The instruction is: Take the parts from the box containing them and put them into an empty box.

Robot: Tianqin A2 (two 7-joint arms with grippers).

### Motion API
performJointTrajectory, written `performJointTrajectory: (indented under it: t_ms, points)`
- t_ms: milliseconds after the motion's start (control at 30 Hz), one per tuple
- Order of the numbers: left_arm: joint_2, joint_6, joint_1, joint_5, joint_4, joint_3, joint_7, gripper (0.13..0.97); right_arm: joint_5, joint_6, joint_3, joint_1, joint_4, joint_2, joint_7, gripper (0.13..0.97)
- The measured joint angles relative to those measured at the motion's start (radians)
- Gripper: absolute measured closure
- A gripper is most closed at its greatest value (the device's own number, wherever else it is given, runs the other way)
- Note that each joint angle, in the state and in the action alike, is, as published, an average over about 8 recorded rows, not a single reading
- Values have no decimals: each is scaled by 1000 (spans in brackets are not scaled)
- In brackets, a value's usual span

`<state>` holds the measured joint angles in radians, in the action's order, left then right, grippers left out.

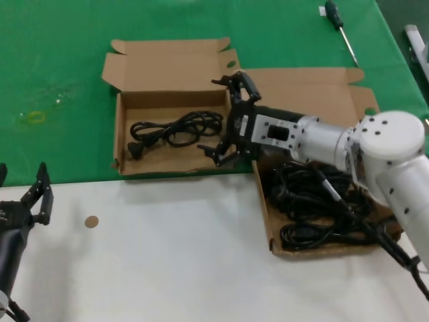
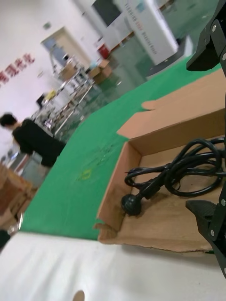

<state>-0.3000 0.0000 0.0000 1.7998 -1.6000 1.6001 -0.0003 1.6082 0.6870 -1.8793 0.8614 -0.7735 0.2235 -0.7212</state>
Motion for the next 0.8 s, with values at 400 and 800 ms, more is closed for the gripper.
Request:
performJointTrajectory:
  t_ms: [400, 800]
  points:
    - [0, 0, 0, 0, 0, 0, 0, 501, 40, -141, 58, -177, -170, 16, 148, 129]
    - [0, 0, 0, 0, 0, 0, 0, 311, 79, -282, 115, -354, -340, 31, 296, 129]
